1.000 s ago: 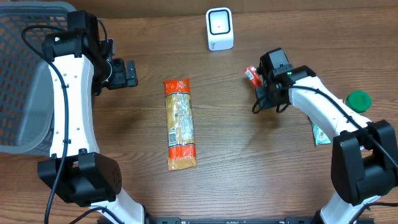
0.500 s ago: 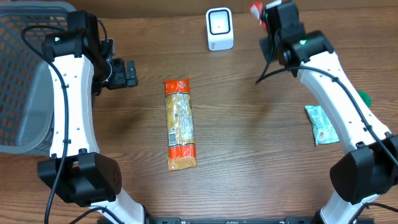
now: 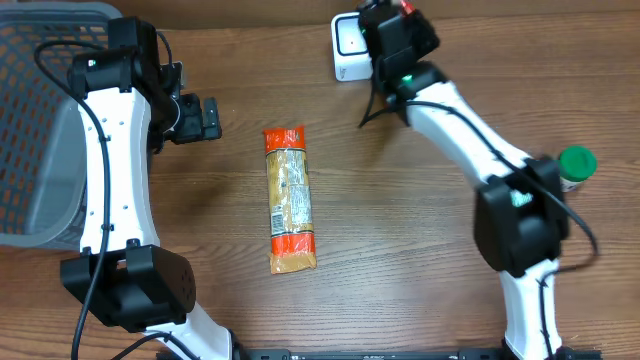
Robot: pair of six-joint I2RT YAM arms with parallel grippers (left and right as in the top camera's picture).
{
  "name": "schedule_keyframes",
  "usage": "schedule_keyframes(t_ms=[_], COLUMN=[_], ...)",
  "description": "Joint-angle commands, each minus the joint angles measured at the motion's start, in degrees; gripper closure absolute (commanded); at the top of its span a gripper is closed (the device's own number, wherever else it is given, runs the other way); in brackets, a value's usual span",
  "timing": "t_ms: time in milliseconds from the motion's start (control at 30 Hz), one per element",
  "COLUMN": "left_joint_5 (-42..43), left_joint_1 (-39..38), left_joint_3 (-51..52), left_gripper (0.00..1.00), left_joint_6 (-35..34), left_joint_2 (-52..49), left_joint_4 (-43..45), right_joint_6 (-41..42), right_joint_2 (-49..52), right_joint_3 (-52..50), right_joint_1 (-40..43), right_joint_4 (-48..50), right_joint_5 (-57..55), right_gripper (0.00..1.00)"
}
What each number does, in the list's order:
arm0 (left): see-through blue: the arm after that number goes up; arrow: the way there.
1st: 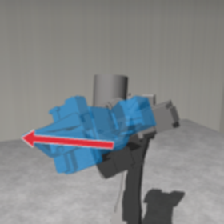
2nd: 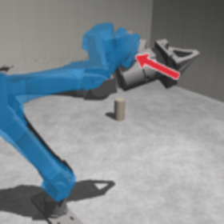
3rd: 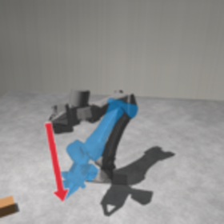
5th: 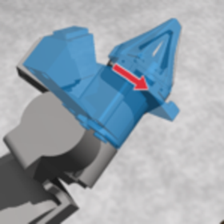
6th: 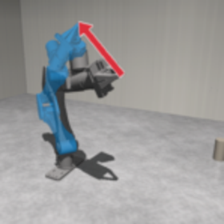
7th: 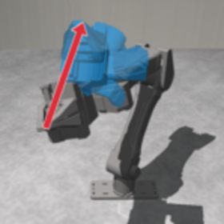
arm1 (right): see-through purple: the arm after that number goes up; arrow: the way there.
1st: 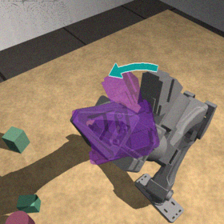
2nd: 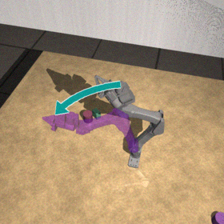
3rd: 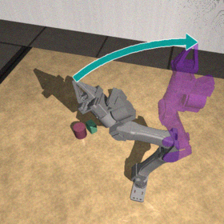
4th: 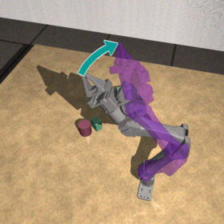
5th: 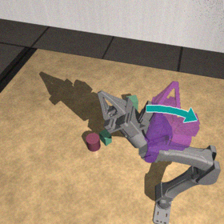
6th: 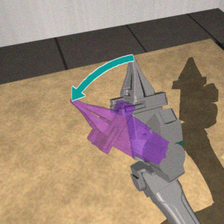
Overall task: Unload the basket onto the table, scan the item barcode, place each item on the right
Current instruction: 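Hold the red strip under the scanner with the right gripper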
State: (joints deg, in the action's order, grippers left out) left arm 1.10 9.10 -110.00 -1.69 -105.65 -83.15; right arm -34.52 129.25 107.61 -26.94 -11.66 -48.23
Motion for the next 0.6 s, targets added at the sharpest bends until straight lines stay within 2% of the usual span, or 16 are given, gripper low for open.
schedule_keyframes(t_ms=[0,167,567], left_joint_5=[0.2,0.2,0.2], left_joint_1=[-0.1,-0.1,-0.1], left_joint_3=[-1.0,-1.0,-1.0], left_gripper=[0.00,0.00,0.00], left_joint_6=[0.4,0.4,0.5], left_joint_2=[1.4,1.4,1.4], left_joint_4=[0.0,0.0,0.0], right_joint_6=[-11.0,-12.9,-21.5], right_joint_2=[3.2,8.4,17.6], right_joint_3=[0.3,0.2,0.0], right_joint_1=[-1.2,-3.0,-6.4], right_joint_4=[3.7,9.6,15.2], right_joint_5=[-9.7,-12.5,-16.1], right_gripper=[0.96,0.96,0.96])
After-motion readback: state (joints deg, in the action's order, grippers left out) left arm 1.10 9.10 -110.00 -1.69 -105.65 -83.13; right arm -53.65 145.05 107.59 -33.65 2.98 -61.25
